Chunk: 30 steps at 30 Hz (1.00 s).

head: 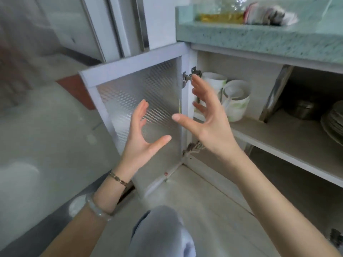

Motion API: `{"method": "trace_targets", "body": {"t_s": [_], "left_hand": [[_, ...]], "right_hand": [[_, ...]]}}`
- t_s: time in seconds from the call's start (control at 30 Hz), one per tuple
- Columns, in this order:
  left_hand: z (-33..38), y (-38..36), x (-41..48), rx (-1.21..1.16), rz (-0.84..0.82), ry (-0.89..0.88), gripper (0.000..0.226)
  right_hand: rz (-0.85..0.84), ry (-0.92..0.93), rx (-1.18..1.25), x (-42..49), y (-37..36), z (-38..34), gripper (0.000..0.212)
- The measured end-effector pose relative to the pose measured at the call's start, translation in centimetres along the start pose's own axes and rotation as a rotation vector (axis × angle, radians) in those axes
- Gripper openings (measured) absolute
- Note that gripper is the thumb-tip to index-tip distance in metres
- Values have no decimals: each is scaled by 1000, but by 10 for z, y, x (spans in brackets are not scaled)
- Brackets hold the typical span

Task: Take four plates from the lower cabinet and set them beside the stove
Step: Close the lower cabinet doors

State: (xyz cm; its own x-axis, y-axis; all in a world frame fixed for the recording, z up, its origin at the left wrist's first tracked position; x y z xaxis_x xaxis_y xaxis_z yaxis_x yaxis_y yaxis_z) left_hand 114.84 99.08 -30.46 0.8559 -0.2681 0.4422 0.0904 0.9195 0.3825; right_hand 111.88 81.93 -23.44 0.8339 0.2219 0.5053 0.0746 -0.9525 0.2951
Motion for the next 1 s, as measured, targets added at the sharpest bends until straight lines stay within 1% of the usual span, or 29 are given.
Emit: {"method": "trace_targets", "body": {"t_s": [0.07,0.2,0.33,0.47,0.53,0.63,0.73,0.8,0.9,1.0], "left_hand": [[3,32,-3,63,90,7,100],[1,95,-15,164,255,31,100],[-17,134,-28,273,380,145,108],[-32,136,-13,397,350,210,113],[-43,133,-4,425,313,249,108],[-50,121,7,437,250,247,105],[-49,111,11,407,214,232,116],[-48,109,10,396,199,228,124],[-48,106,7,377,173,230,127],[-38,94,2,371,145,165,128]], "right_hand": [[-69,70,-43,24,-22,-17,78],[-171,158,-100,62,-65,-29,79],[-265,214,-208,90,-105,-38,76],[-342,293,-458,116,-146,-46,74],[-366,313,-607,125,-160,-44,71],[-419,318,-803,131,-175,-35,68],[-432,325,-959,131,-178,-29,68],[-443,319,-1009,130,-178,-29,68],[-446,319,-1005,125,-175,-32,68],[-435,333,-979,114,-166,-36,68]]}}
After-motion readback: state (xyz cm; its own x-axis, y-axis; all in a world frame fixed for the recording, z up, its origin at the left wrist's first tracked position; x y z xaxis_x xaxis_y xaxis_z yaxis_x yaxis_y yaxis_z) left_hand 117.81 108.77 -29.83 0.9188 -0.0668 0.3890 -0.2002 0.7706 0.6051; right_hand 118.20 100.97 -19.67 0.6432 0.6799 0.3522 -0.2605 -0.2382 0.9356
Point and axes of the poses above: each hand's wrist, its own x-axis towards the middle knuckle, its own y-axis out of the back of the hand, z = x × y, the point moved 10 cm from there along x, towards the middle knuckle, and after that the axes turned 11 degrees about -z, right-handed, at the moved point
